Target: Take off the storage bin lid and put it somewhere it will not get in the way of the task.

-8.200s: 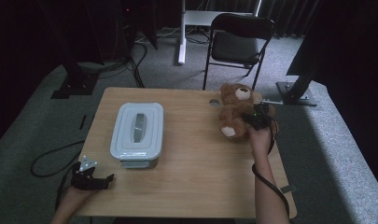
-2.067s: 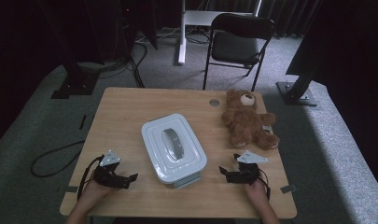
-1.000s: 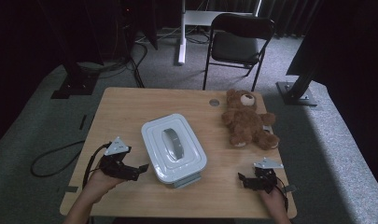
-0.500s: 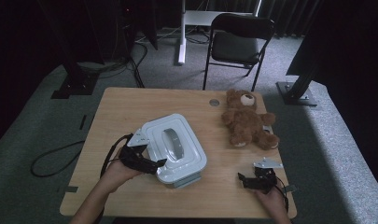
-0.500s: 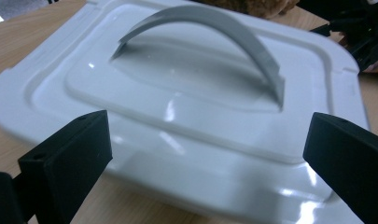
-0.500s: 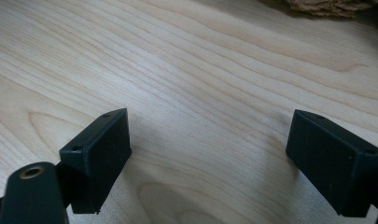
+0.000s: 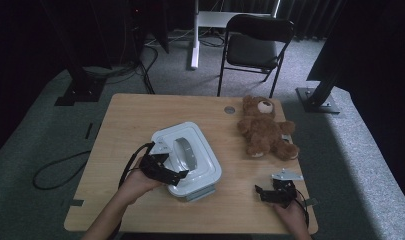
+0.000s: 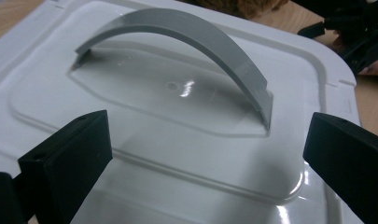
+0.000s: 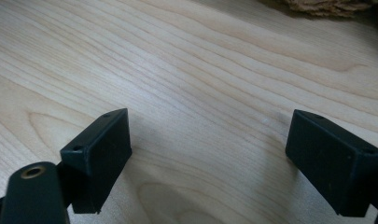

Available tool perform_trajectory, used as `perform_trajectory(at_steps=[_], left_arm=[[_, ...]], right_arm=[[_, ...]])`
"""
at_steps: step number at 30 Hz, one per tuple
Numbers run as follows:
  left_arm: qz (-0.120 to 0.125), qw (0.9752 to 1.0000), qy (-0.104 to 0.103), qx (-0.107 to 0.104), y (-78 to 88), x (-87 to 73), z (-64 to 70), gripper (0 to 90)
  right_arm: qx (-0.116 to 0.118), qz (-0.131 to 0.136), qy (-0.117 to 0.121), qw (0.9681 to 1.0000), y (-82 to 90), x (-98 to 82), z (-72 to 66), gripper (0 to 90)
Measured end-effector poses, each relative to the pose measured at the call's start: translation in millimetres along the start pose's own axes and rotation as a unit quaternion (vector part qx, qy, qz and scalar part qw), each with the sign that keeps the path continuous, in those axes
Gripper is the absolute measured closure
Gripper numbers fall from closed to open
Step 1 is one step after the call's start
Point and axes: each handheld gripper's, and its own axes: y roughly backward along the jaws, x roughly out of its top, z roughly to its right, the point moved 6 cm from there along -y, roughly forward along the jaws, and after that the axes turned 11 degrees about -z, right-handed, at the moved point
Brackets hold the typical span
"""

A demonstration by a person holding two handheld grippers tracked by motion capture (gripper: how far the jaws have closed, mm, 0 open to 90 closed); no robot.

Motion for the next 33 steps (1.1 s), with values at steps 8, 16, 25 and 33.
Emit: perform_trajectory(at_steps=[8, 16, 25, 33], left_arm=[[0.002, 1.0, 0.005, -0.007, -5.2, 5.5, 3.5, 2.0], [0.006, 0.9999, -0.002, -0.008, -12.5, 16.2, 7.5, 6.9], [0.01, 0.9997, -0.006, -0.022, -20.5, 27.0, 11.4, 17.0], [0.014, 0.9998, 0.006, -0.009, -23.3, 30.2, 7.8, 24.9]], right_arm=[[0.0, 0.0, -0.001, 1.0, 0.0, 0.0, 0.0, 13.5], [0.0, 0.001, 0.0, 1.0, 0.0, 0.0, 0.1, 13.5], [0.0, 0.0, 0.0, 1.0, 0.1, 0.0, 0.1, 13.5], [0.0, 0.001, 0.0, 1.0, 0.1, 0.0, 0.1, 13.6]])
